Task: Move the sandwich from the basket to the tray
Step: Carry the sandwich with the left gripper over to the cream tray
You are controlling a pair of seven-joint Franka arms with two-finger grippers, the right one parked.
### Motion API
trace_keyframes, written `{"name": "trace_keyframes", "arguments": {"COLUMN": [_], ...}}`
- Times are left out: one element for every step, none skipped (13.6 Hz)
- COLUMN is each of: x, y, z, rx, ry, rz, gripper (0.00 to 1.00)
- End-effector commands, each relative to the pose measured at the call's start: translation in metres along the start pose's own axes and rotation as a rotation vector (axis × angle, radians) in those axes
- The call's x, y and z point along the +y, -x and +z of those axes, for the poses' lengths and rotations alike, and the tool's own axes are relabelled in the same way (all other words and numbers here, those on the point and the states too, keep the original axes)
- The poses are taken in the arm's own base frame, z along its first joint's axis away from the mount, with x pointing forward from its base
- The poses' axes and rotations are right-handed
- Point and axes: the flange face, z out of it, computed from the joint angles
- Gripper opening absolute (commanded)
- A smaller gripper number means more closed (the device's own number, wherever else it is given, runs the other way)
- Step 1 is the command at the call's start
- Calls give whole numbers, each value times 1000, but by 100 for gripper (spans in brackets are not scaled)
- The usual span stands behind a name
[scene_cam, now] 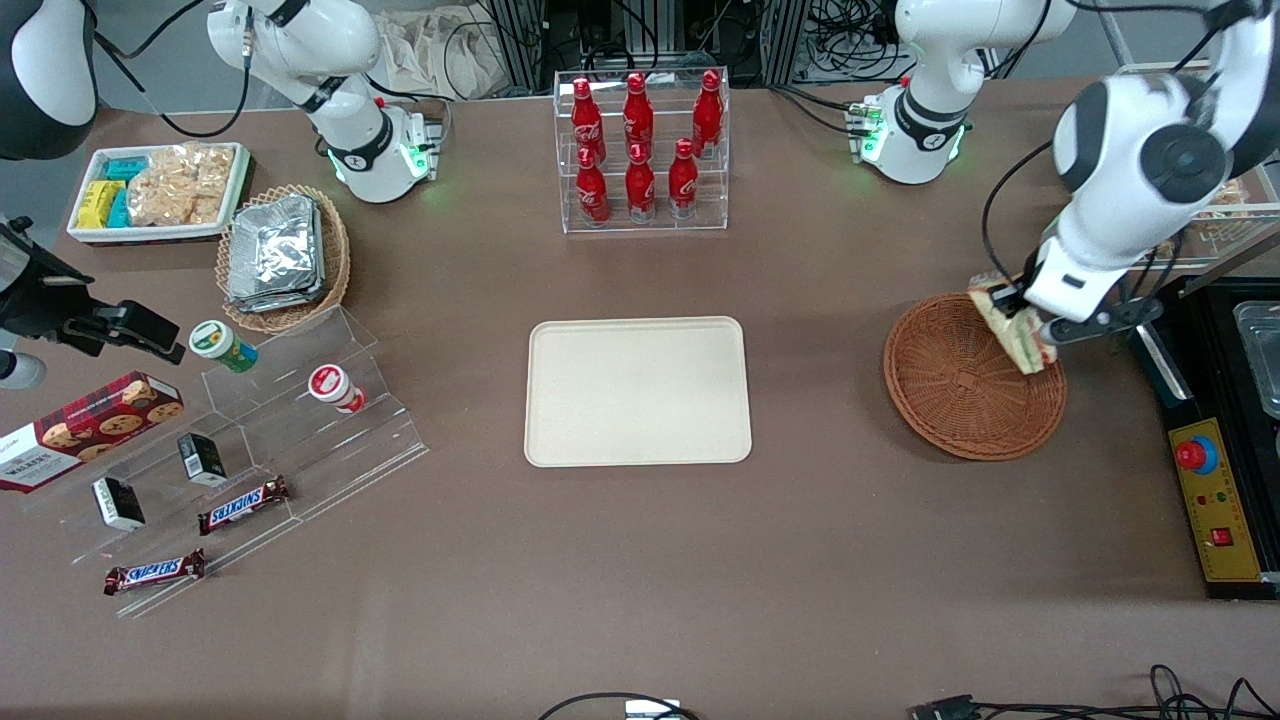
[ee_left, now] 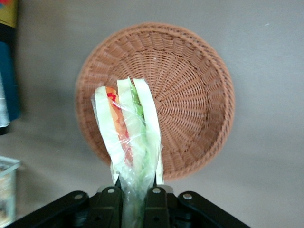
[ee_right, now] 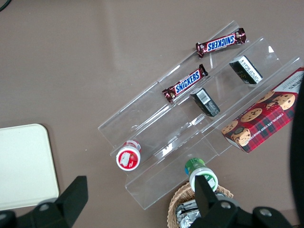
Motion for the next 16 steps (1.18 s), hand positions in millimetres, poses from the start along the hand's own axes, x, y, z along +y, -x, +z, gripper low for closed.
{"name": "trace_keyframes", "arguments": {"x": [14,28,41,56,72,92,115,145,174,199,223,248,276,299,316,329], "y": [-13,-11,-10,-8,-8,-7,-2,8,17,26,31,41,56,70,78,79], "z": [-88,-111,-132,-153,-167,-176,-183,-188,-188,-188,-185,-182,-175,-167,-154,-145], "rx": [-5,1,7,0,-24,-47,-57,-49,-55,-60,-61,-44,-38,-38,-52,-38], "ry": [-6,7,18,23,43,80,106,105,104,108,100,75,47,31,19,27], "rz": [37,57,79,104,124,152,177,190,160,139,139,179,234,261,267,272], "gripper": [0,0,0,0,0,0,0,0,0,0,0,1,2,2,2,2]}}
